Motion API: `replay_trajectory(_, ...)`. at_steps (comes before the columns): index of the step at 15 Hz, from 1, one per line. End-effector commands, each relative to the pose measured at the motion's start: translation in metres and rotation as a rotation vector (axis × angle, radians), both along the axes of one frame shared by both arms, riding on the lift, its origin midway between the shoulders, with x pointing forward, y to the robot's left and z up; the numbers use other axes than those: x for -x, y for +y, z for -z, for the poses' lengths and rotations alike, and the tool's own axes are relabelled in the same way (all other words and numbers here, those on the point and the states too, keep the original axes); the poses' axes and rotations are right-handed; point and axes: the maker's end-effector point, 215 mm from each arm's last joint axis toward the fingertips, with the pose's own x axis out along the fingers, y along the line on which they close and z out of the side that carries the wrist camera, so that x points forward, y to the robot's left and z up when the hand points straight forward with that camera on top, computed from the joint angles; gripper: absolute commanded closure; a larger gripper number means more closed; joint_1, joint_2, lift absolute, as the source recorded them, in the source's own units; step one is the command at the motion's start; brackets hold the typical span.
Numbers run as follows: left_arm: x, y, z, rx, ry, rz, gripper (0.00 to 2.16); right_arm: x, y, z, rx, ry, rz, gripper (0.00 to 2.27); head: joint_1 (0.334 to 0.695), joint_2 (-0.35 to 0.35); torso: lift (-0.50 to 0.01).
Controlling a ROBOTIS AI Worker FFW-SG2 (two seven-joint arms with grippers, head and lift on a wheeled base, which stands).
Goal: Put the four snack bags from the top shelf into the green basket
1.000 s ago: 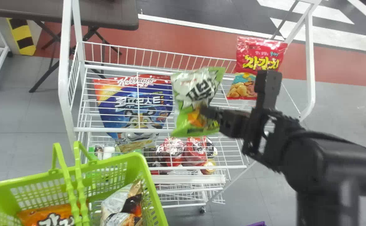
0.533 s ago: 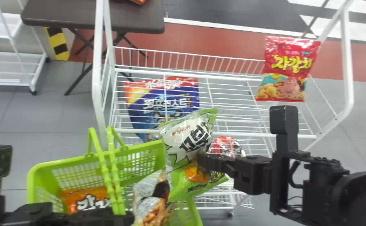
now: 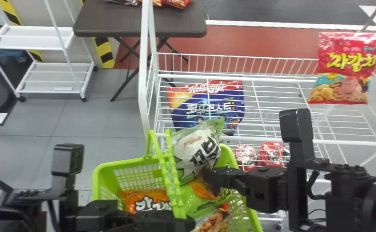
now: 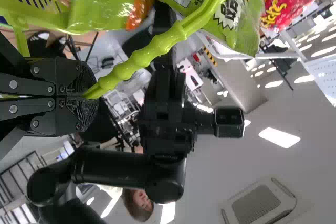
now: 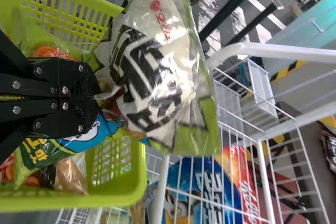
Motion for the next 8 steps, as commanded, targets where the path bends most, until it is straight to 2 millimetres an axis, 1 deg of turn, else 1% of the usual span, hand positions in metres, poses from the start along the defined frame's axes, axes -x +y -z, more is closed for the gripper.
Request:
replay_trajectory(1, 0.001, -0.007, -0.012, 0.037, 0.019, 0.028, 2.15, 0.011, 0.013, 0.015, 0.005, 0.047, -0.037, 2.25, 0.695, 0.004, -0.006)
replay_trajectory(4, 0.003, -0.013, -0.015, 0.049, 0.024, 0.047, 2.15, 0.023, 0.030, 0.023, -0.005, 0.076, -0.082, 2.25, 0.695, 0.017, -0.006)
replay_trajectory(8, 0.008, -0.020, -0.017, 0.062, 0.030, 0.066, 2.15, 0.046, 0.064, 0.017, -0.053, 0.091, -0.175, 2.25, 0.695, 0.063, -0.006)
